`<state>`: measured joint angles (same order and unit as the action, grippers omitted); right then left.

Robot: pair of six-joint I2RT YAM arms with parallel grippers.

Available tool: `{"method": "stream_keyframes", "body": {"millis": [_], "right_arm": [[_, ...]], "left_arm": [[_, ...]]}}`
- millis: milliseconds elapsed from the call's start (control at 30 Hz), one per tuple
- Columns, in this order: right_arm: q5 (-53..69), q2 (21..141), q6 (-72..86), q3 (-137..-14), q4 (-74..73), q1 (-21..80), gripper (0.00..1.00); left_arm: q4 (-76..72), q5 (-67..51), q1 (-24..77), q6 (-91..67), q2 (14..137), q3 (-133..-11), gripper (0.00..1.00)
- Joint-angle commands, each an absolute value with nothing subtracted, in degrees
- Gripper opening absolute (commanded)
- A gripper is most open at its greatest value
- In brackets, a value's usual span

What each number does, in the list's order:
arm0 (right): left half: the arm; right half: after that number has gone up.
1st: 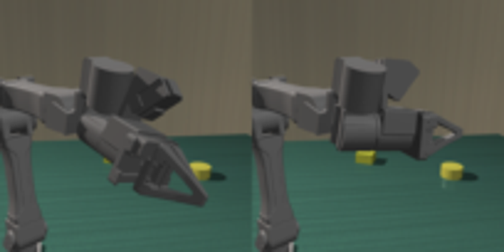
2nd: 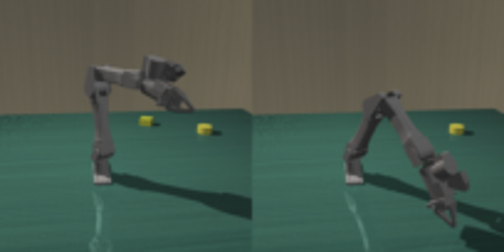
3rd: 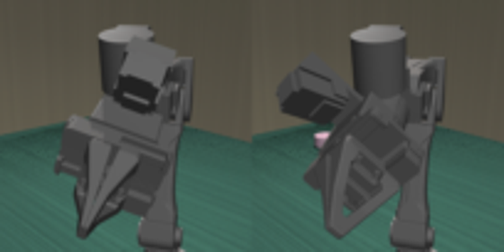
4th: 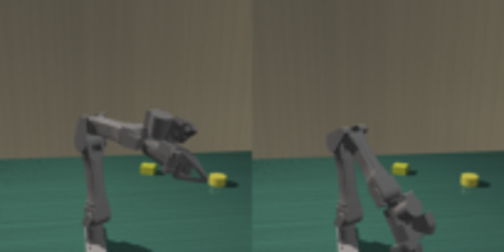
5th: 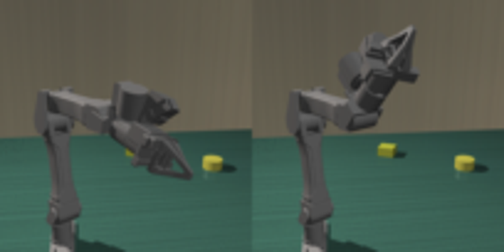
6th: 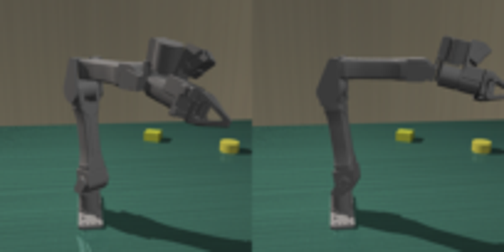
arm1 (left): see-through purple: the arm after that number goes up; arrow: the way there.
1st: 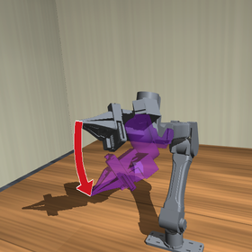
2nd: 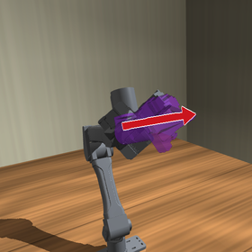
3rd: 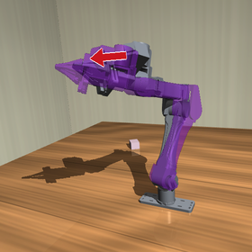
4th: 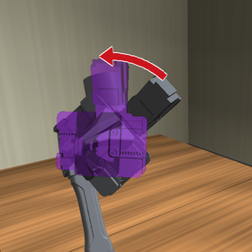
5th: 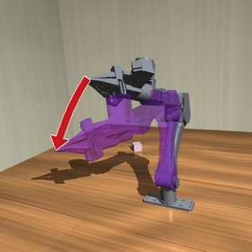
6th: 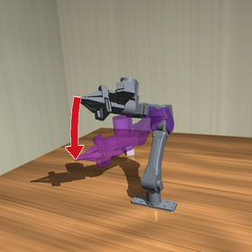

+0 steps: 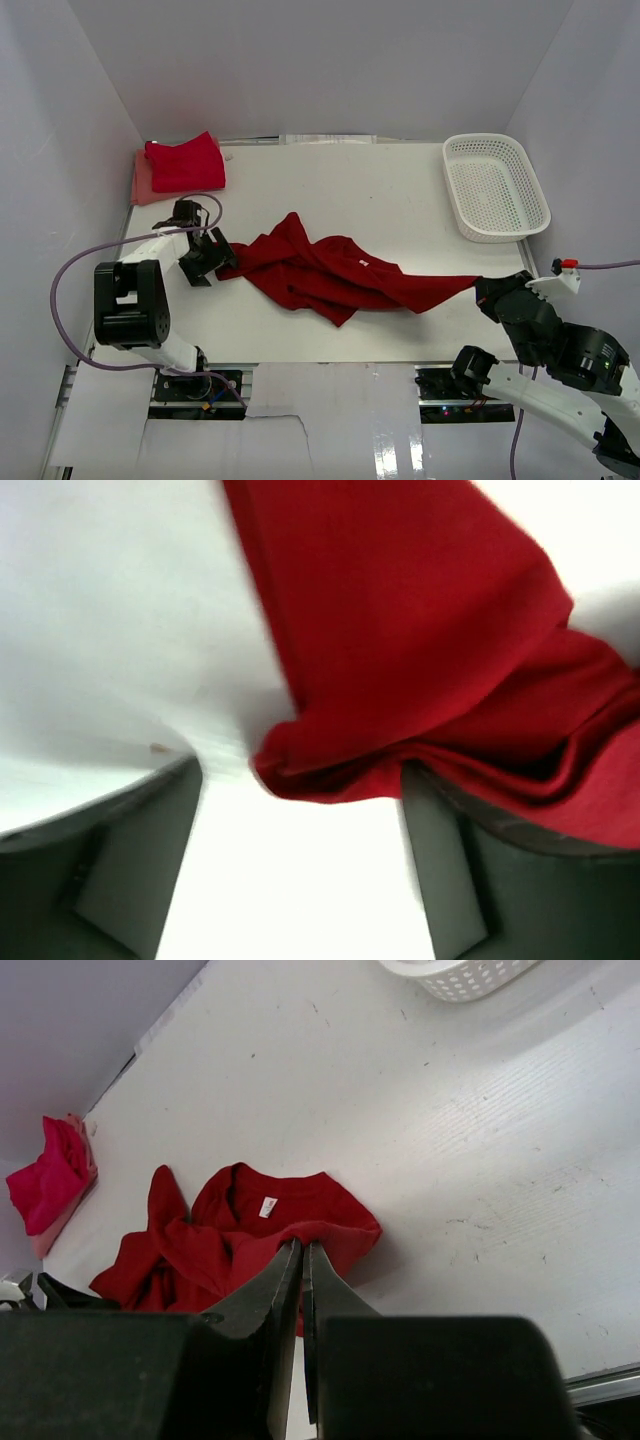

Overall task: Fold and stack the t-shirts
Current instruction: Flatten out the tshirt

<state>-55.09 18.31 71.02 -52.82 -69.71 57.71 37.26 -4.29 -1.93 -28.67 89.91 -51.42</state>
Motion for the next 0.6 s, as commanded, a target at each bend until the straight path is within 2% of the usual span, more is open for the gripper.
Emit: {"method": "stream_keyframes", "body": {"millis": [0,100,200,300,400,567], "right_arm": [[-59.94,17.93,70.50,-56.25,-70.14,57.74,0.08],[-57.84,20.65,69.09,-55.64,-69.09,58.01,0.08],[-55.29,23.02,67.68,-52.57,-64.36,58.09,0.08],[-53.35,23.90,63.99,-50.19,-59.60,58.10,0.08],[-52.39,26.01,61.79,-50.97,-57.13,58.10,0.08],[-50.10,29.18,59.77,-52.12,-55.73,58.10,0.08]], "left_arm": [[38.23,-3.52,-4.04,-31.11,83.87,-51.76,0.98],[36.75,-4.64,-4.22,-30.16,79.74,-54.91,0.98],[32.09,-12.29,-2.73,-27.52,78.66,-60.35,0.98],[27.17,-15.38,3.67,-25.23,81.46,-65.29,0.98],[29.43,-15.73,7.82,-25.49,90.32,-76.26,0.94],[39.96,-17.76,11.95,-22.43,107.89,-97.33,0.96]]}}
